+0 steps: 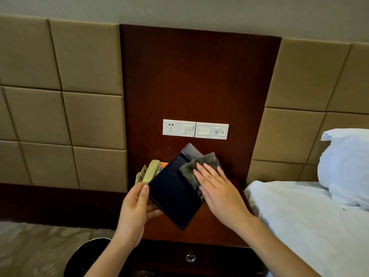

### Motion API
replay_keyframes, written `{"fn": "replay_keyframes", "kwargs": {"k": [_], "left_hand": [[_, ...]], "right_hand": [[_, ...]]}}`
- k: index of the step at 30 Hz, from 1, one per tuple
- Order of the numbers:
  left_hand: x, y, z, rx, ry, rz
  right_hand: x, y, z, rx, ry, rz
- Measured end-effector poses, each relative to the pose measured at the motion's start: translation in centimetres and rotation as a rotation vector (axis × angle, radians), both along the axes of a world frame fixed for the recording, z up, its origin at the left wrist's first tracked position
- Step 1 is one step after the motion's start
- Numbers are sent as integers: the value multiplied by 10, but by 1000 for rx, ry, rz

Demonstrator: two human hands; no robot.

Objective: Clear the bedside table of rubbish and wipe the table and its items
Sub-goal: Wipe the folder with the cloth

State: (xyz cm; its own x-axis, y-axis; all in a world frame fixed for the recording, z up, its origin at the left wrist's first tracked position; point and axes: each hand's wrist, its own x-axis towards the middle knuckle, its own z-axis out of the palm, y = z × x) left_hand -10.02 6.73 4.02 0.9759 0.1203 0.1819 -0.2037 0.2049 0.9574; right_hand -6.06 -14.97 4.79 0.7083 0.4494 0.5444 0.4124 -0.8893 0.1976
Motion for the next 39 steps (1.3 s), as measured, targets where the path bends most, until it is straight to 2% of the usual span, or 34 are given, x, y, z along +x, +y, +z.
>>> {"fn": "replay_keyframes", "kwargs": {"k": [4,7,9,12,18,22,28,31,33,36,39], "left_hand": [[-3,-9,-1,96,-23,-33],[-4,-11,-4,38,-14,-36],[-5,-7,-3,5,-19,-43],[-4,0,-2,6,-28,-37],[-4,17,-2,-41,10,-55],[-2,18,0,40,-21,-80],[-4,12,6,169,-152,-80],[-4,10,6,181,-182,-61],[-3,12,7,241,-219,-38],[-1,16,10,354,-295,23],[-1,16,13,392,-321,52]], "right_hand": [[11,11,30,112,160,27],[19,14,45,173,264,-7],[23,12,49,340,369,-18],[21,6,57,667,647,45],[3,-14,71,966,1053,252],[2,-9,66,945,881,160],[7,1,55,1092,652,138],[7,8,60,1086,518,45],[7,10,63,1129,567,43],[4,7,66,1159,804,141],[5,5,66,1100,790,165]]}}
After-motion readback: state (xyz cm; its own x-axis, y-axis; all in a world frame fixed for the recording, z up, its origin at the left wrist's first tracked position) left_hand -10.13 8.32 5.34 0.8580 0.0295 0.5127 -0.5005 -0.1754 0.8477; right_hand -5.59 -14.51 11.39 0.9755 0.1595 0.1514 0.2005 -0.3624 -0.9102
